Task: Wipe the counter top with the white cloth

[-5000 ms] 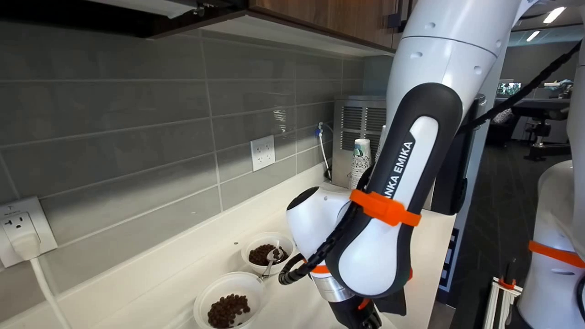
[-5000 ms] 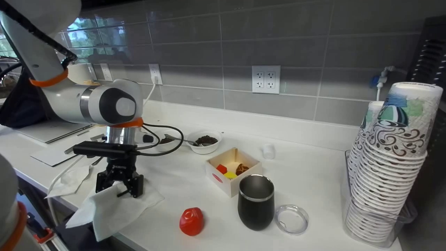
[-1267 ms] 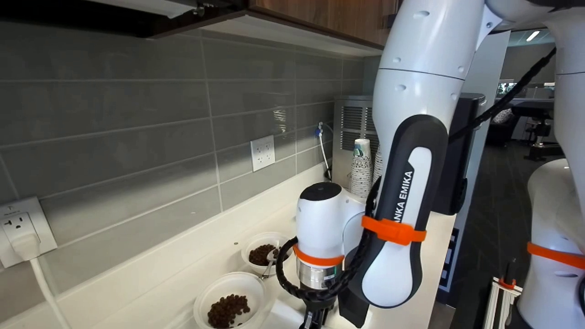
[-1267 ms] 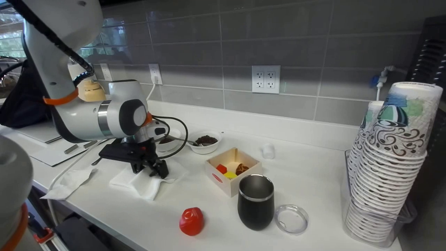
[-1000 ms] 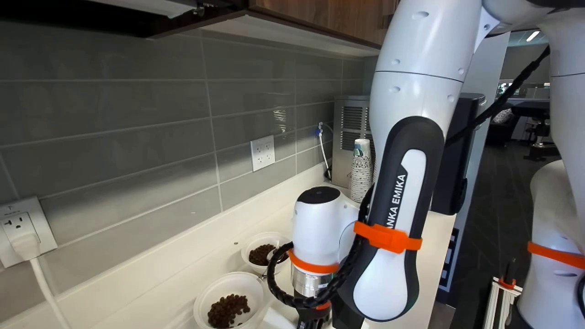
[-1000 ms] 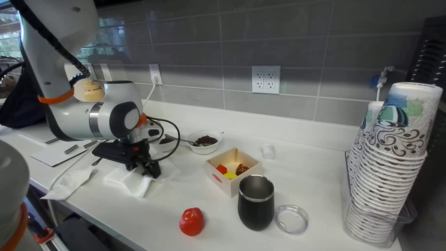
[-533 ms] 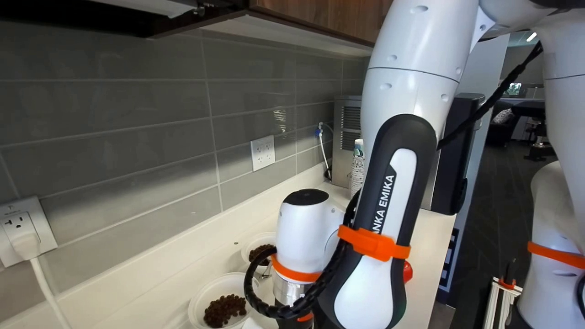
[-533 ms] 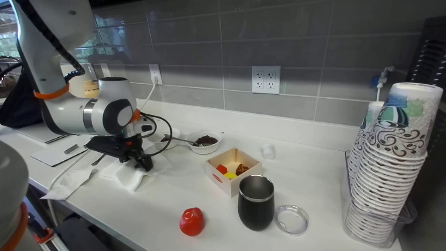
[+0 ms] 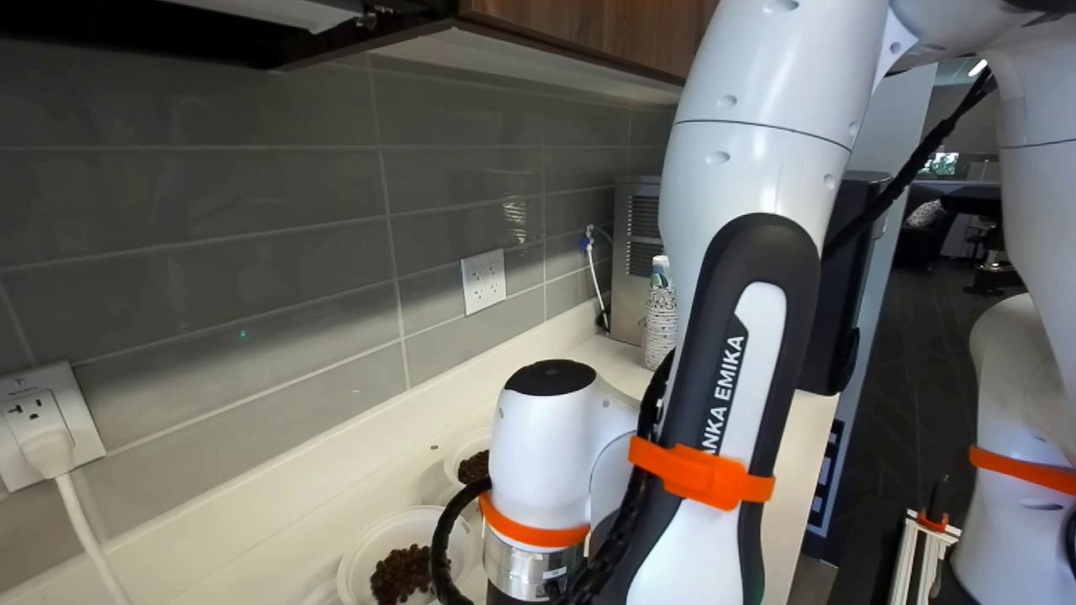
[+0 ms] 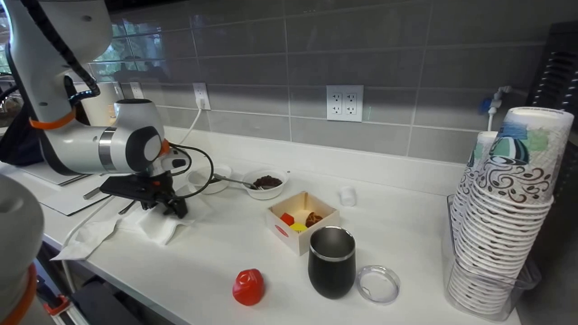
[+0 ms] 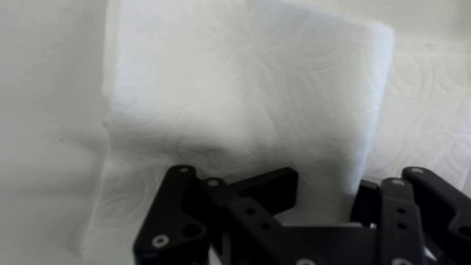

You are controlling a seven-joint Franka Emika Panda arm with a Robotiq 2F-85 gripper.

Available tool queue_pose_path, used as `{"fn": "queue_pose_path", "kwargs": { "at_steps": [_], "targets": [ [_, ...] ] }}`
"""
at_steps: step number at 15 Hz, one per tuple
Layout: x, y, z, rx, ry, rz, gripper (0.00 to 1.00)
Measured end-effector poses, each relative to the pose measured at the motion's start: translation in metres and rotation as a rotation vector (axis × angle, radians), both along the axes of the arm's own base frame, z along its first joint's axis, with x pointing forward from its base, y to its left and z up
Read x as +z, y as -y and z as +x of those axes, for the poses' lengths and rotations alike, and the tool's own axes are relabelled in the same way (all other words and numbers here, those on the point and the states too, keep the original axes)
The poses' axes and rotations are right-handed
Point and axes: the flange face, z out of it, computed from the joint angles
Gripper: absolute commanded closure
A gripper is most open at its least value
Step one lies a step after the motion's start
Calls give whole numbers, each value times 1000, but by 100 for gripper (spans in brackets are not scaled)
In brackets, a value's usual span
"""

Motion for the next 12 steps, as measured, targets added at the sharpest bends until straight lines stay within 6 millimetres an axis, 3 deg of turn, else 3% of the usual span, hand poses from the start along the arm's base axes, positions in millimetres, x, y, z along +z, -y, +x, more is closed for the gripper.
{"fn": "queue_pose_path", "kwargs": {
  "at_steps": [3,6,12],
  "targets": [
    [0,-8,-10,59,7,-8,100],
    [0,-1,-12,111,29,-37,100],
    [10,58,23,109,114,-125,100]
  ]
}}
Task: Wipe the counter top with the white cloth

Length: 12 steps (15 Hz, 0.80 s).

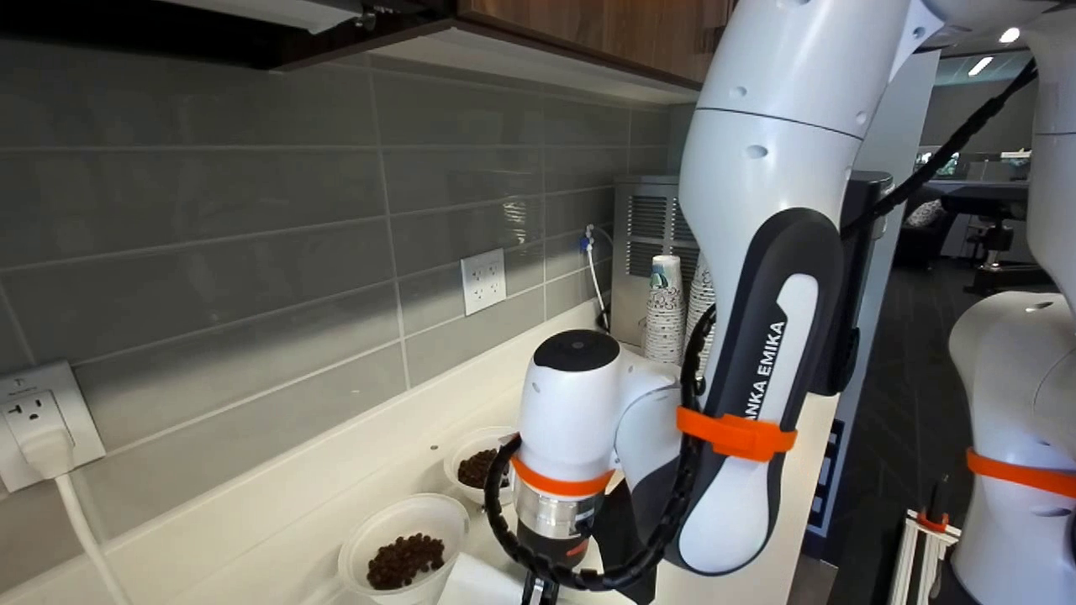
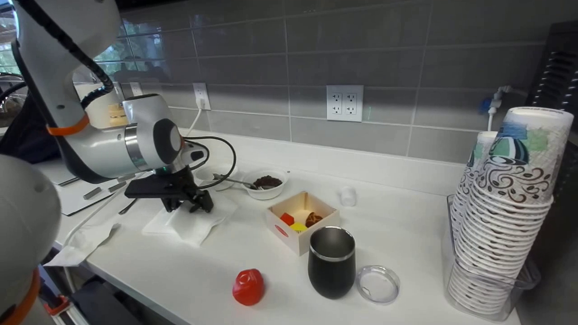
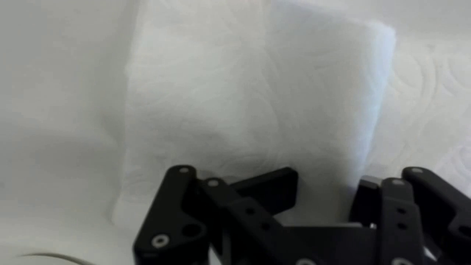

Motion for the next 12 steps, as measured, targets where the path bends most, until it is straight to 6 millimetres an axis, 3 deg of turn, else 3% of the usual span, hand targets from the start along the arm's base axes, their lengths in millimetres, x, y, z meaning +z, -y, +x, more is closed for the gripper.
{"fn": "queue_pose_path", "kwargs": {
  "at_steps": [2,4,10,12],
  "targets": [
    [2,13,11,-35,18,2,100],
    [1,12,12,-54,20,15,100],
    [-10,-33,-20,-88,-66,91,100],
    [-11,-36,-24,-86,-82,97,100]
  ]
}}
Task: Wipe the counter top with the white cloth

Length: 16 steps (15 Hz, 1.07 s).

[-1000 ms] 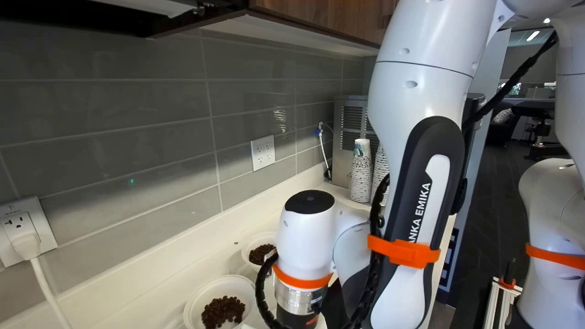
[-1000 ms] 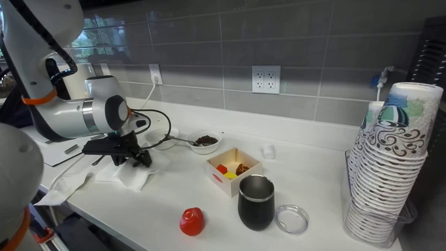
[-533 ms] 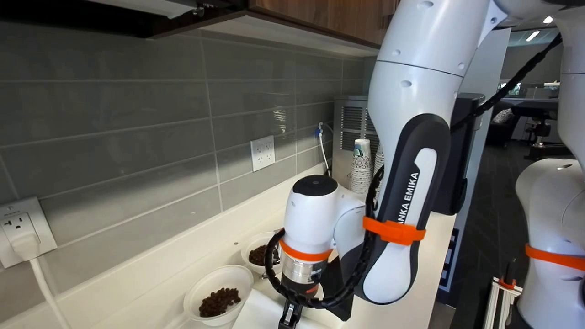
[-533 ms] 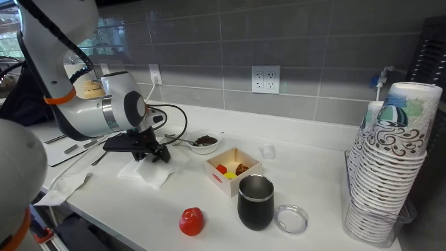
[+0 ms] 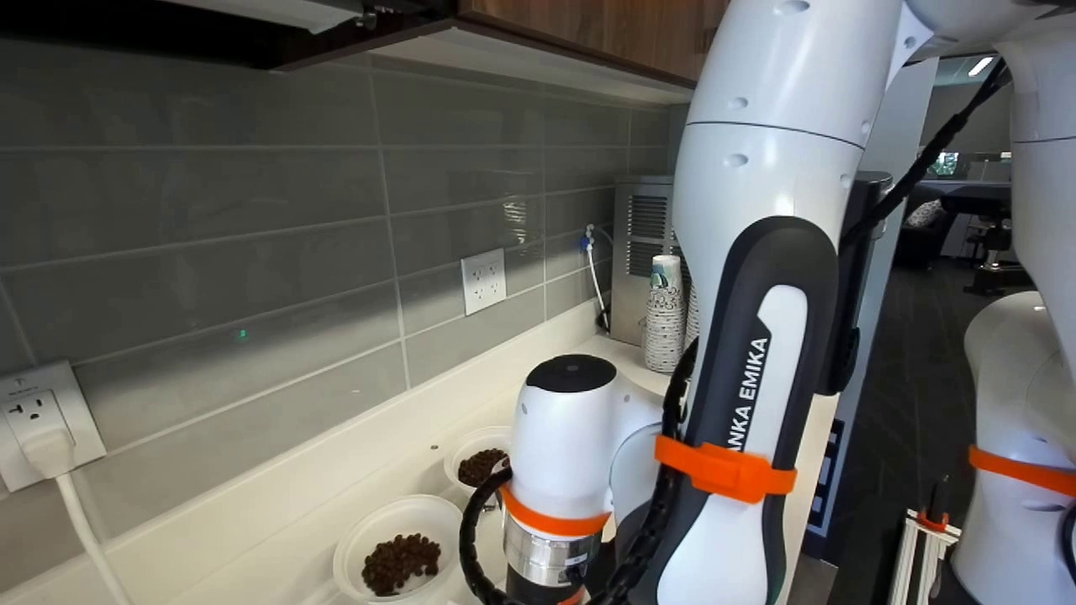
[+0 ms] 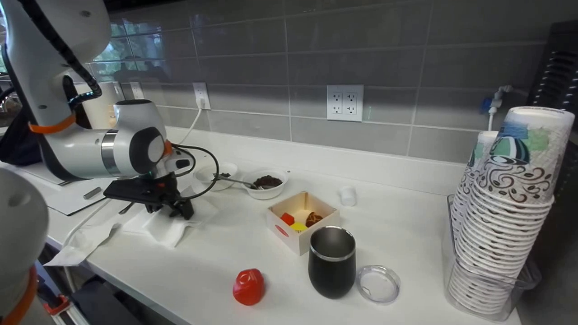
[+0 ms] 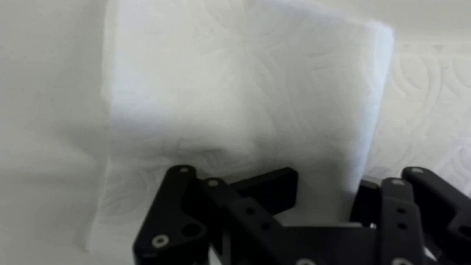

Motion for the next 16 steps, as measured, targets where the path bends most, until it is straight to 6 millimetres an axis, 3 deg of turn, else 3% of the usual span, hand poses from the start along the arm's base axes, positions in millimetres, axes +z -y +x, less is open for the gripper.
{"fn": "queue_pose_path", "kwargs": {
  "at_steps": [3,6,9,12,16],
  "targets": [
    [-5,20,2,-17,-38,-35,100],
    [-5,58,6,-68,-68,-77,100],
    [6,83,25,-119,-42,-70,100],
    [12,81,32,-137,-27,-32,100],
    [10,44,6,-69,-76,29,100]
  ]
}}
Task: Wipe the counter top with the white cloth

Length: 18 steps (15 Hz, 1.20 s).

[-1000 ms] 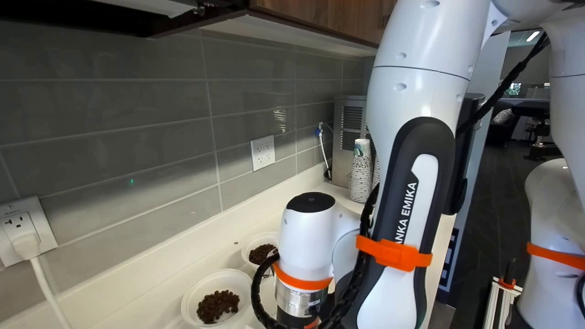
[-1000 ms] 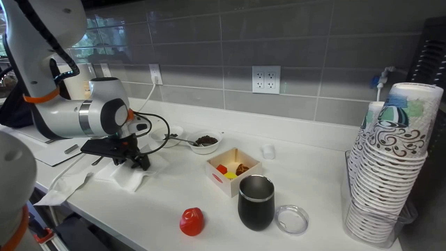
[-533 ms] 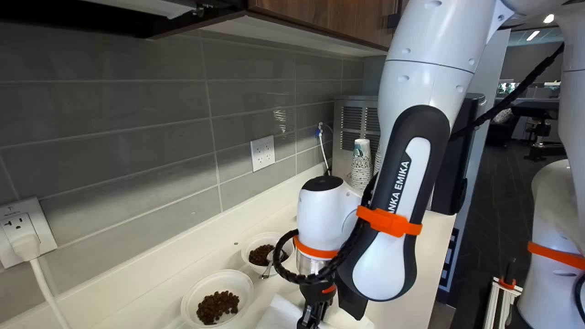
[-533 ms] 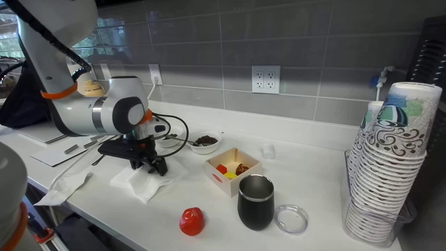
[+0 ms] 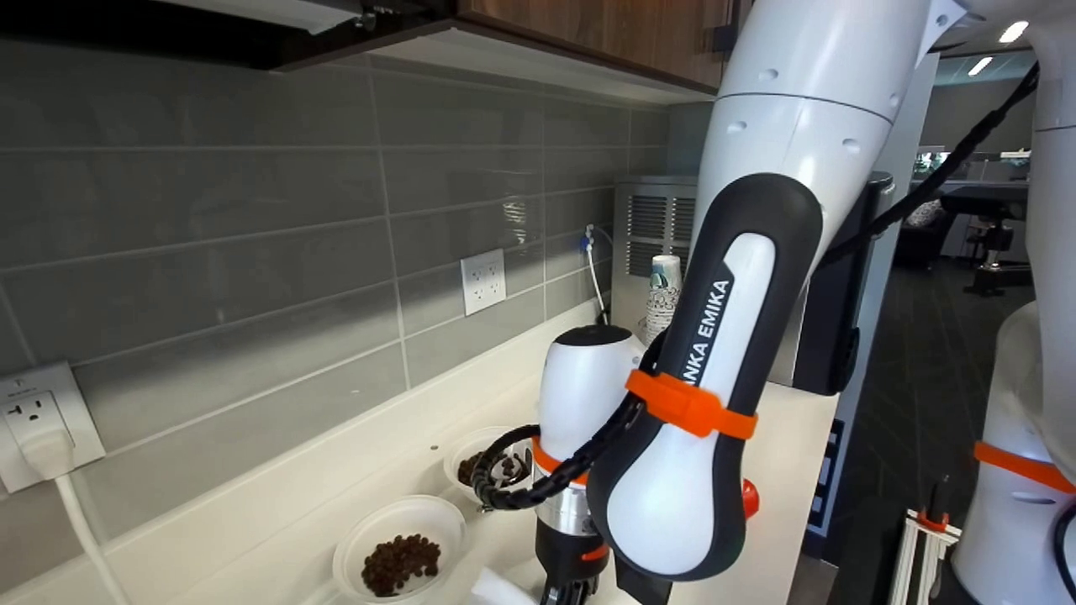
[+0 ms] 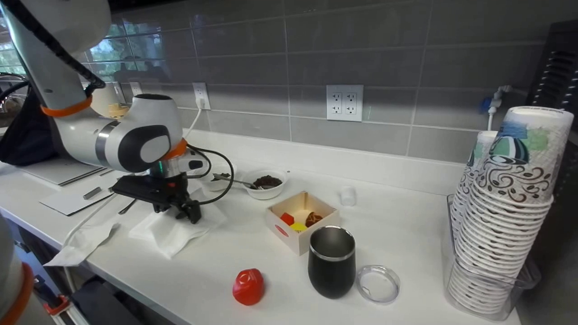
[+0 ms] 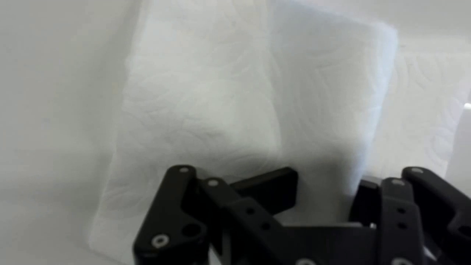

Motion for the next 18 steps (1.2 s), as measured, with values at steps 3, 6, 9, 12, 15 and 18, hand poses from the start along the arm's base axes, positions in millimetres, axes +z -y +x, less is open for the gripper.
{"fn": "queue_pose_path", "kwargs": {
  "at_steps": [3,6,9,12,15,18],
  "targets": [
    [0,-20,-17,79,-31,0,100],
    [7,-14,-14,117,-50,-54,100],
    [18,5,-5,115,-58,-130,100],
    [25,28,7,69,-60,-173,100],
    [25,45,17,15,-67,-169,100],
    [13,49,12,-9,-124,-128,100]
  ]
}}
